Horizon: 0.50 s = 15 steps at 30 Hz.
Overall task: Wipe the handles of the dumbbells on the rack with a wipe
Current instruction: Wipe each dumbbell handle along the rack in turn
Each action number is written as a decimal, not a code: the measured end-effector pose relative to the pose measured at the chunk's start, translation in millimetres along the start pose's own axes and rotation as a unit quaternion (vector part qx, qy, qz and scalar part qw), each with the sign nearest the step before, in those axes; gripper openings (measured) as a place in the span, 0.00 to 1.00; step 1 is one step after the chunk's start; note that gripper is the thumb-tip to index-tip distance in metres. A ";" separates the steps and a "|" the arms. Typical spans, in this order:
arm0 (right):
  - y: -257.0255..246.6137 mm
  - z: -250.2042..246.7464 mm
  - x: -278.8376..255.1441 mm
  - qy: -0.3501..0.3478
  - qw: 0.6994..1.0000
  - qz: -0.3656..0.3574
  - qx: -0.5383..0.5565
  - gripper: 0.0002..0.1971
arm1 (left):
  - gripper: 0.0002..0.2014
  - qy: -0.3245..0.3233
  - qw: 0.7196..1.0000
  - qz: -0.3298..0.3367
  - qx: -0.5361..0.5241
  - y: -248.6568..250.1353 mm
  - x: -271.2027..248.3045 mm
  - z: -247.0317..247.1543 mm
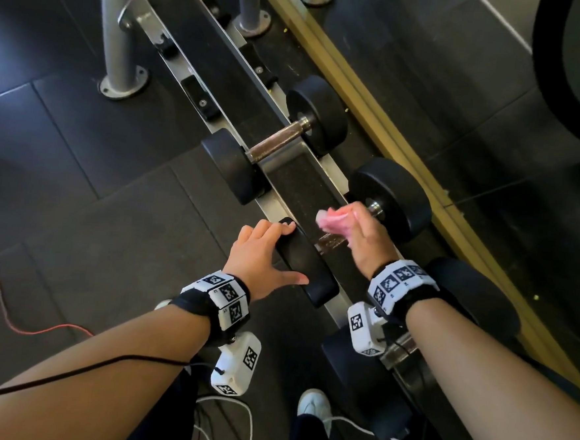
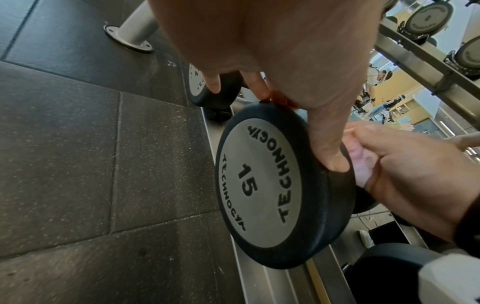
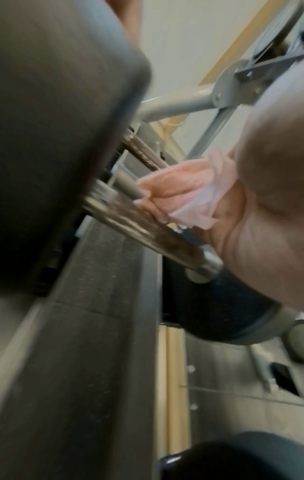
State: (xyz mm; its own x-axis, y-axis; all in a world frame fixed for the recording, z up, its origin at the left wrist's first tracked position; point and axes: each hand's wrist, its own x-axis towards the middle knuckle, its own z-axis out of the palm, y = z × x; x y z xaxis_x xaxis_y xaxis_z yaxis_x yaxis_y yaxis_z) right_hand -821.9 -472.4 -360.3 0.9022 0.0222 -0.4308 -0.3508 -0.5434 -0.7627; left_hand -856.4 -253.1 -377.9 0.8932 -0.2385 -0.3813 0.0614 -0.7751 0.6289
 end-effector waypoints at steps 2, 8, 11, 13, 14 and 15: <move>7.3 -7.5 3.1 0.028 0.998 -0.018 -0.048 0.13 | 0.47 -0.002 1.000 0.001 0.000 -0.3 0.2 0.1; 30.5 3.7 -12.1 -0.013 0.956 -0.072 -0.283 0.21 | 0.49 -0.004 1.000 0.010 0.025 -1.0 3.9 -2.3; 26.4 17.0 -21.2 0.012 0.958 -0.058 -0.280 0.21 | 0.50 -0.011 0.998 0.023 0.064 -1.2 7.8 -7.5; 23.0 19.5 -24.9 0.004 0.955 -0.044 -0.294 0.21 | 0.49 -0.018 0.997 0.023 0.070 0.9 8.3 -9.8; 17.8 17.7 -24.6 0.000 0.955 -0.026 -0.297 0.19 | 0.49 -0.025 0.997 0.019 0.069 2.8 8.2 -11.2; 11.8 14.0 -23.9 -0.019 0.957 -0.011 -0.290 0.18 | 0.47 -0.038 0.997 0.014 0.067 4.6 7.9 -13.1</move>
State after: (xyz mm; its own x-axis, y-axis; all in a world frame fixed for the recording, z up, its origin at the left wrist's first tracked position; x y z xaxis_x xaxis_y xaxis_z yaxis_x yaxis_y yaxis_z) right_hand -851.1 -467.6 -365.8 0.8942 0.0622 -0.4433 -0.1250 -0.9162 -0.3807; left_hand -843.3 -250.9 -369.1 0.8569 -0.3012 -0.4183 -0.0282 -0.8377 0.5453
